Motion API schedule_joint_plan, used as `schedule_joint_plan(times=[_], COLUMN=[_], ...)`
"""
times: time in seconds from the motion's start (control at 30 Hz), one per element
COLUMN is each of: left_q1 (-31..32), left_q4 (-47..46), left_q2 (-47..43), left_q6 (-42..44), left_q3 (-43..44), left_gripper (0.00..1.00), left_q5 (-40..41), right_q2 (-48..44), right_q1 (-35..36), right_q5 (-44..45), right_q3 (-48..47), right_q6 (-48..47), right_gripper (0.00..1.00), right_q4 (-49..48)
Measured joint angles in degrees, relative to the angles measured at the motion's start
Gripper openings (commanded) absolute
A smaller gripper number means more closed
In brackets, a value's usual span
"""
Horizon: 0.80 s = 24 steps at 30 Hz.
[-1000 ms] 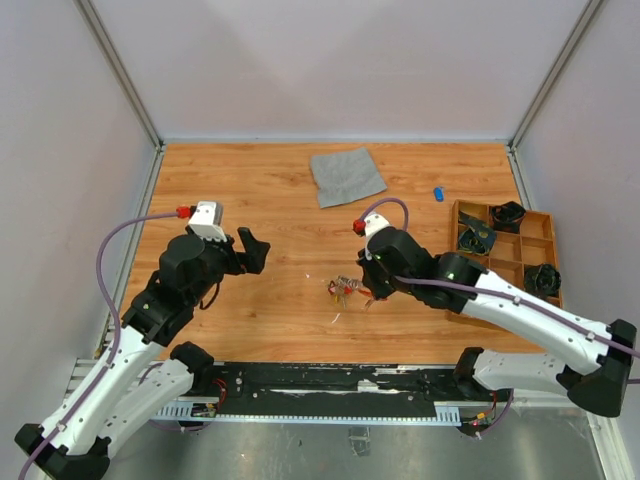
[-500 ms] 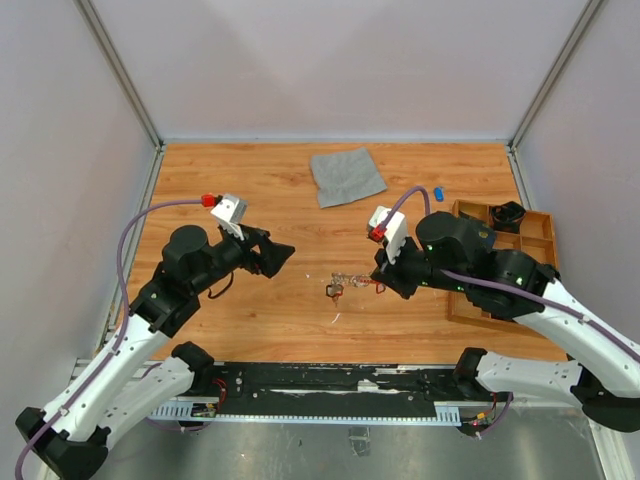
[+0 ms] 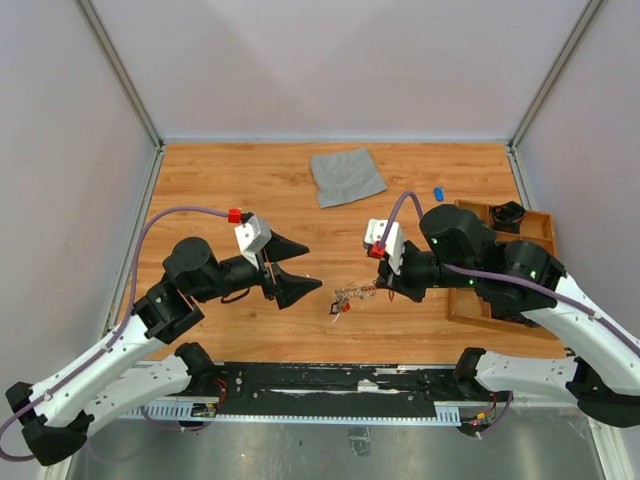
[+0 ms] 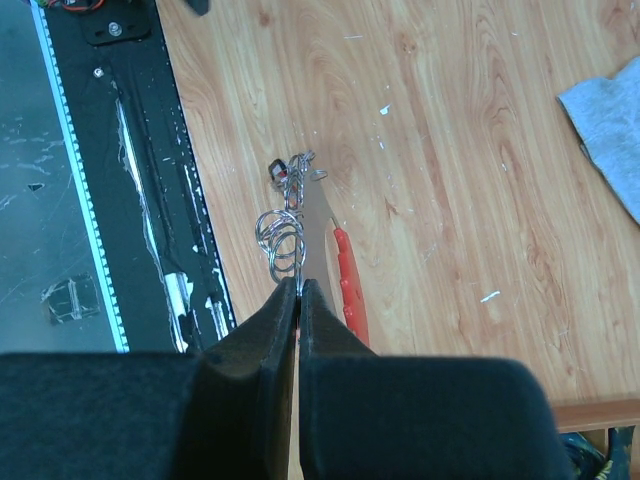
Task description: Put the keys on the keyring
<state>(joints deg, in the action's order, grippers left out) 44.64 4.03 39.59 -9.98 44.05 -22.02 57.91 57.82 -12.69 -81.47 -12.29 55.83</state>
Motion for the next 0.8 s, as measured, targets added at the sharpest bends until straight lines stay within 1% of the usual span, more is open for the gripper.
schedule_joint_plan(times=[0.17, 0.3, 0.33, 0.43, 0.5, 0.67, 0.7, 0.8], left_q1=[7.93, 15.39, 16.79, 20.79, 22.23, 23.43, 23.45, 23.58], left_q4=[-1.77, -4.35, -4.98, -6.97, -8.04, -9.42, -9.53, -10.12], left_q2=[2.49, 6.80, 7.78, 11.19, 13.11, 15.21, 15.32, 15.61], left_q6=[2.64, 5.29, 5.88, 7.52, 8.28, 9.22, 9.44, 9.73], left_q3=[1.44, 3.74, 4.09, 5.40, 6.19, 7.87, 8.37, 10.16], left_gripper=[0.84, 0.84, 0.83, 0.68, 0.58, 0.36, 0.33, 0.33], left_q5=[1.99, 5.86, 6.80, 9.27, 9.99, 10.27, 10.19, 9.33], right_q2=[0.59, 0.59, 0.57, 0.28, -0.04, -1.11, -1.42, -2.73], right_q1=[0.00, 0.00, 0.00, 0.00, 0.00, 0.00, 0.00, 0.00], right_q5=[-0.83, -2.25, -2.78, -4.22, -5.38, -8.85, -9.33, -10.88], right_q3=[-2.34, -4.48, -5.16, -6.27, -6.36, -6.36, -6.34, -6.29], right_q6=[-0.87, -0.90, -0.90, -0.92, -0.96, -1.84, -2.08, -3.28], right_gripper=[0.01, 0.01, 0.01, 0.01, 0.01, 0.01, 0.01, 0.01], right_q4=[2.45, 3.50, 3.72, 4.07, 4.31, 5.14, 5.16, 4.98])
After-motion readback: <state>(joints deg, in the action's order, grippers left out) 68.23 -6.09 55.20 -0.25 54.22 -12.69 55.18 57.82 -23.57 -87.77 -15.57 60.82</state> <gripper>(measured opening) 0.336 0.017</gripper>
